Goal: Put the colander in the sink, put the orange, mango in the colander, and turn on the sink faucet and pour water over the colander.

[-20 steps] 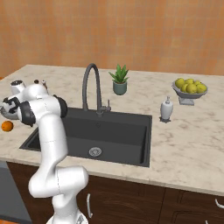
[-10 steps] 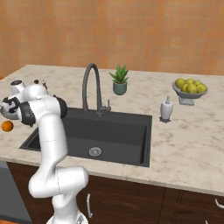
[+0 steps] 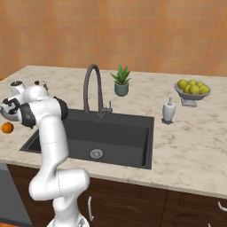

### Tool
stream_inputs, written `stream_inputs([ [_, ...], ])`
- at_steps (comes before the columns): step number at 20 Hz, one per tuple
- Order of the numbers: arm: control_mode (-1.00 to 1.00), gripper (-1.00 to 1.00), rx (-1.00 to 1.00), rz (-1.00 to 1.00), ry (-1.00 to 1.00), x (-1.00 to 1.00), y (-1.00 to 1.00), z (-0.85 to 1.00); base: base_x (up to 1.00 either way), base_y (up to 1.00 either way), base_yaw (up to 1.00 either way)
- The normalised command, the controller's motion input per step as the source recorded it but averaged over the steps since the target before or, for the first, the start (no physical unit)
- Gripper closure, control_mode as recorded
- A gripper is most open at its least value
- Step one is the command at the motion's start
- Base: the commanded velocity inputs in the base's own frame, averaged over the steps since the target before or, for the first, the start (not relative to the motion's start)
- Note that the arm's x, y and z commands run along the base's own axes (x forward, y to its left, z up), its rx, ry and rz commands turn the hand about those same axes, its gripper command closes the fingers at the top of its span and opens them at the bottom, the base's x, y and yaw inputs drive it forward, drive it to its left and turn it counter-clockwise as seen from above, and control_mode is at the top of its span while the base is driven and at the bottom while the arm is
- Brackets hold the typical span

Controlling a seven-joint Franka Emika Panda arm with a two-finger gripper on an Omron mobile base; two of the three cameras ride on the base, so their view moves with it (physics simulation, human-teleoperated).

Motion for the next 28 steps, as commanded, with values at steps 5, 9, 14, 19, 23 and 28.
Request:
stream_inputs([
  [5,-1.0,1.0,0.0,0.0,0.0,0.0,0.0,0.0,0.0,0.0,0.0],
  [9,-1.0,1.0,0.0,0.0,-0.01,-0.04,0.0,0.05,0.0,0.0,0.0],
  [14,-1.0,1.0,0.0,-0.06,-0.1,-0.37,-0.13,0.25,0.0,0.0,0.0],
  [19,-1.0,1.0,0.01,-0.16,-0.09,-0.43,-0.37,0.16,0.0,0.0,0.0],
  [23,-1.0,1.0,0.07,-0.21,-0.21,-0.48,-0.33,0.15,0.0,0.0,0.0],
  [28,-1.0,1.0,0.12,-0.37,-0.06,-0.53,-0.39,0.23,0.0,0.0,0.0],
])
